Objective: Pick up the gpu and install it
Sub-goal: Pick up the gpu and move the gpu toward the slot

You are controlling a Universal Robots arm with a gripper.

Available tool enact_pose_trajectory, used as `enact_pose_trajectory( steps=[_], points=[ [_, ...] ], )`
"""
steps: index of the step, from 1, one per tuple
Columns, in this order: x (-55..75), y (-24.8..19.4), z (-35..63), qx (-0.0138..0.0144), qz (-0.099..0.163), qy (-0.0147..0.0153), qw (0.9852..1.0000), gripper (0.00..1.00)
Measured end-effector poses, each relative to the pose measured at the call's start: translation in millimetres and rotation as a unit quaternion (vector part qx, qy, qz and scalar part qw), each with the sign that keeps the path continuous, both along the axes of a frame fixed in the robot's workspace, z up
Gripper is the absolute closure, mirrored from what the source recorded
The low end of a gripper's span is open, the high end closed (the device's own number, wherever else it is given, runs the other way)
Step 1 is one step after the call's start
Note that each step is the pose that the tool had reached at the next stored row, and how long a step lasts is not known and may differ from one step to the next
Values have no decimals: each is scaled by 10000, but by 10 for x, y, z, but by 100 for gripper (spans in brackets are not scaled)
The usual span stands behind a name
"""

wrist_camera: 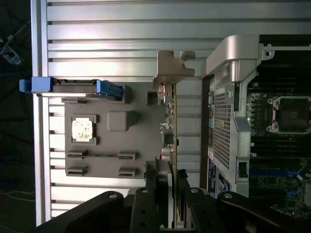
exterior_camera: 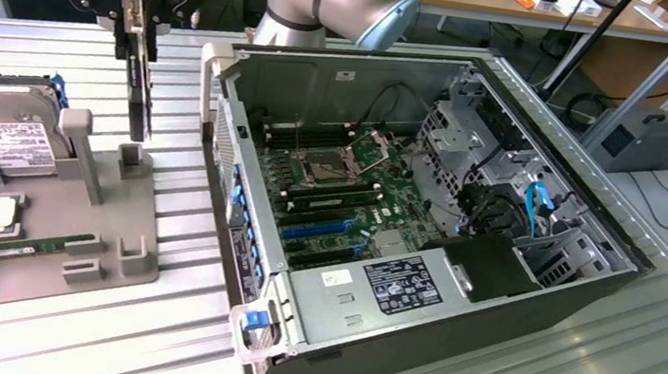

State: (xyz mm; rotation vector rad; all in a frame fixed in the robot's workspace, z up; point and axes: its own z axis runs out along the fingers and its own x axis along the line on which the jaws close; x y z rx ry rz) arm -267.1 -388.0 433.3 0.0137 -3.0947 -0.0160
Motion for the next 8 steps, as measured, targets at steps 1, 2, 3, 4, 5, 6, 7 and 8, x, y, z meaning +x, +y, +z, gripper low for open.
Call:
enact_pose_trajectory(
  steps=[1,2,3,4,5,6,7,8],
  points=[
    [18,0,0,-1,-1,4,10000,73],
    [20,0,0,0,-1,4,10000,73],
    [20,0,0,0,-1,4,10000,73],
    [20,0,0,-1,-1,0,10000,73],
    [21,0,-1,-1,-1,-74,10000,73],
    [21,0,-3,0,-1,-149,9999,73],
    [20,0,-3,0,-1,-189,9998,73],
    [21,0,-3,0,0,-198,9998,73]
  ],
)
